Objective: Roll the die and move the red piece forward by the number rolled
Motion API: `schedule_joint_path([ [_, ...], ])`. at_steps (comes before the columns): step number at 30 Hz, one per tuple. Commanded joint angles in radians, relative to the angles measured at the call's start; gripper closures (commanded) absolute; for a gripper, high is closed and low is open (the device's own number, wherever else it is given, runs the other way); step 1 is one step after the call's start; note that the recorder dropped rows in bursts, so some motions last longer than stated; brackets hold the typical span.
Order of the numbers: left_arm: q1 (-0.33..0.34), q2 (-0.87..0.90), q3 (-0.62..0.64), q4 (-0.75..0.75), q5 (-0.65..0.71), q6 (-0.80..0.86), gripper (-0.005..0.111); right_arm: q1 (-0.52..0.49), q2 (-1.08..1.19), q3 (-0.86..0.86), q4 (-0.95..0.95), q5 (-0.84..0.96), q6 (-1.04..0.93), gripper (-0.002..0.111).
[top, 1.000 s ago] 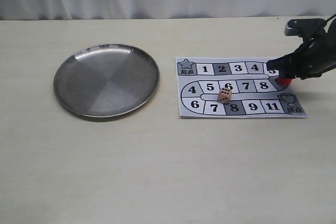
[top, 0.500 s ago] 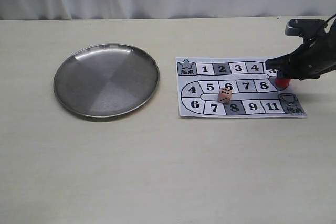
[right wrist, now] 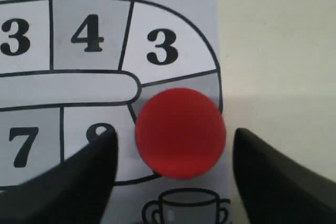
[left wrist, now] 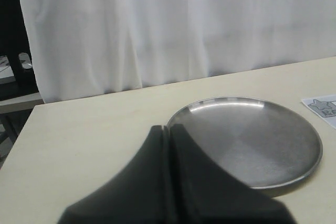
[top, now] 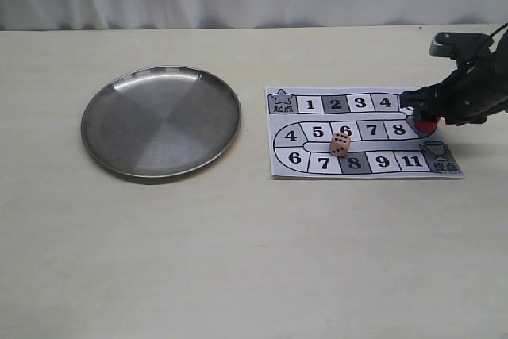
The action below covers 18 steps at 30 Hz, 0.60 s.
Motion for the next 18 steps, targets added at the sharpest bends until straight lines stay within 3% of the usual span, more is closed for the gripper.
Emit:
schedule_joint_path([
  [1,-0.002,-0.001,0.002,0.000,-0.009,-0.001,0.107,-0.003,-0.020,0.004,0.033,0.008,-0.014,0.029],
  [5,-0.002,-0.001,0.002,0.000,-0.009,-0.001,0.107,-0.010,-0.121,0.004,0.018,0.034,-0.056,0.038],
  [8,-0.002,-0.001,0.002,0.000,-0.009,-0.001,0.107,-0.020,-0.247,0.010,0.017,0.041,-0.072,0.063],
  [11,-0.002,-0.001,0.002,0.000,-0.009,-0.001,0.107,-0.020,-0.415,0.049,0.021,0.014,-0.075,0.098],
  [12,-0.002,-0.001,0.002,0.000,-0.009,-0.001,0.107,-0.020,-0.474,0.074,0.021,-0.005,-0.075,0.103],
  [18,-0.002,-0.001,0.002,0.000,-0.009,-0.001,0.107,-0.015,-0.819,0.361,0.083,-0.234,-0.060,0.104],
])
